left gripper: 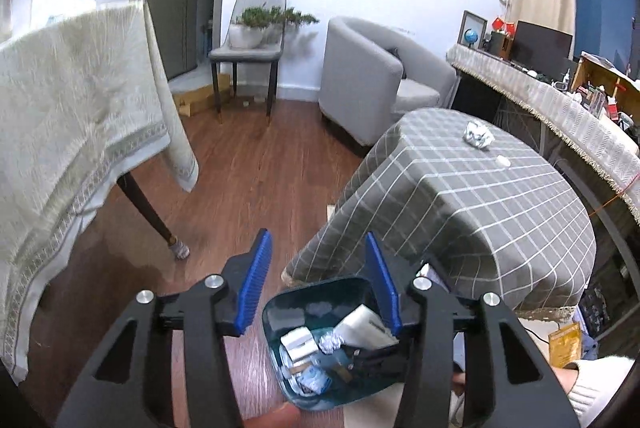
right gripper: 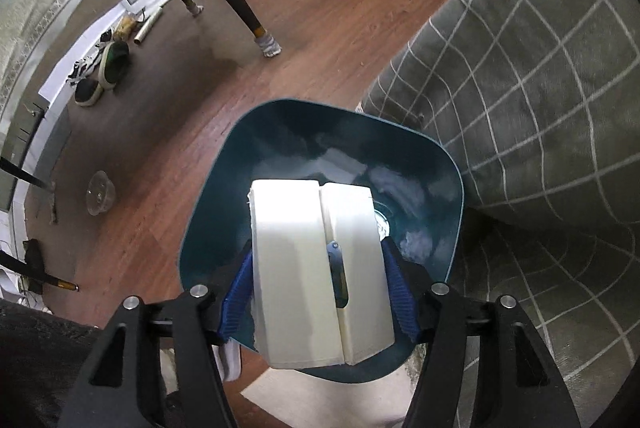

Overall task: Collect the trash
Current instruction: 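Drop the white box and clear lid into the teal bin with both grippers, then move both tools back over the table toward the foil ball and cap, then grasp the white bottle cap with the right gripper while the left grasps the foil ball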

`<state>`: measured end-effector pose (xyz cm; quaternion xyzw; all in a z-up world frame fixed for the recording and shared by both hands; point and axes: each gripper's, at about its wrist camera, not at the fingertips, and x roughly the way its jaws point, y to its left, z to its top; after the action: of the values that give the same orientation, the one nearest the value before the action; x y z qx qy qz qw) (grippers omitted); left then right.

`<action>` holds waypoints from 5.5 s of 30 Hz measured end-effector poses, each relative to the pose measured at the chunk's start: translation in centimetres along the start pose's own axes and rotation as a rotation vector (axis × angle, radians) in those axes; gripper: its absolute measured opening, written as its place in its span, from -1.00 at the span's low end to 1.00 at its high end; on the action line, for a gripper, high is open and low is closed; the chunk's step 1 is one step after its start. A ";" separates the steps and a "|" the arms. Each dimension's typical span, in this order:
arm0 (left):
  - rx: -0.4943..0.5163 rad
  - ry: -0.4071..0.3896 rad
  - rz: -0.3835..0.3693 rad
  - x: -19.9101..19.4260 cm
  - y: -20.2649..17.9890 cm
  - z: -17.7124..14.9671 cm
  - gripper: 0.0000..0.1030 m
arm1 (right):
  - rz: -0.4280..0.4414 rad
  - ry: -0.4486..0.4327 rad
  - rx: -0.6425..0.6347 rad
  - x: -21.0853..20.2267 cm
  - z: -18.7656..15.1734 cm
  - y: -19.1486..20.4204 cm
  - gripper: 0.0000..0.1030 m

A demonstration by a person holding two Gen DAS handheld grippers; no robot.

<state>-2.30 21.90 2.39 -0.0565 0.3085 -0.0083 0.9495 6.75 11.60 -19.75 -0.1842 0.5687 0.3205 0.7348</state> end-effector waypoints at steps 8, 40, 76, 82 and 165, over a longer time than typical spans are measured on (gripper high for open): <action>0.016 -0.042 -0.017 -0.9 -2.3 1.1 0.01 | -0.003 -0.014 -0.021 -0.1 -0.9 0.5 0.59; 0.001 -0.175 0.065 -2.2 -5.6 4.2 0.62 | 0.027 -0.501 -0.127 -17.2 -3.4 -1.0 0.69; 0.091 -0.089 -0.009 8.0 -13.7 7.7 0.87 | -0.167 -0.645 0.182 -24.9 -3.1 -19.7 0.70; 0.102 -0.072 -0.037 10.1 -14.6 8.8 0.87 | -0.183 -0.619 0.231 -24.6 -2.1 -23.3 0.70; 0.141 0.193 -0.104 27.6 -27.6 11.4 0.08 | -0.100 -0.498 0.346 -23.8 -6.3 -36.6 -0.41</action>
<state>27.27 -5.77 -1.43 -0.0043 0.3935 -0.0848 0.9154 23.64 -25.22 -2.29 0.0001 0.4074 0.2177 0.8869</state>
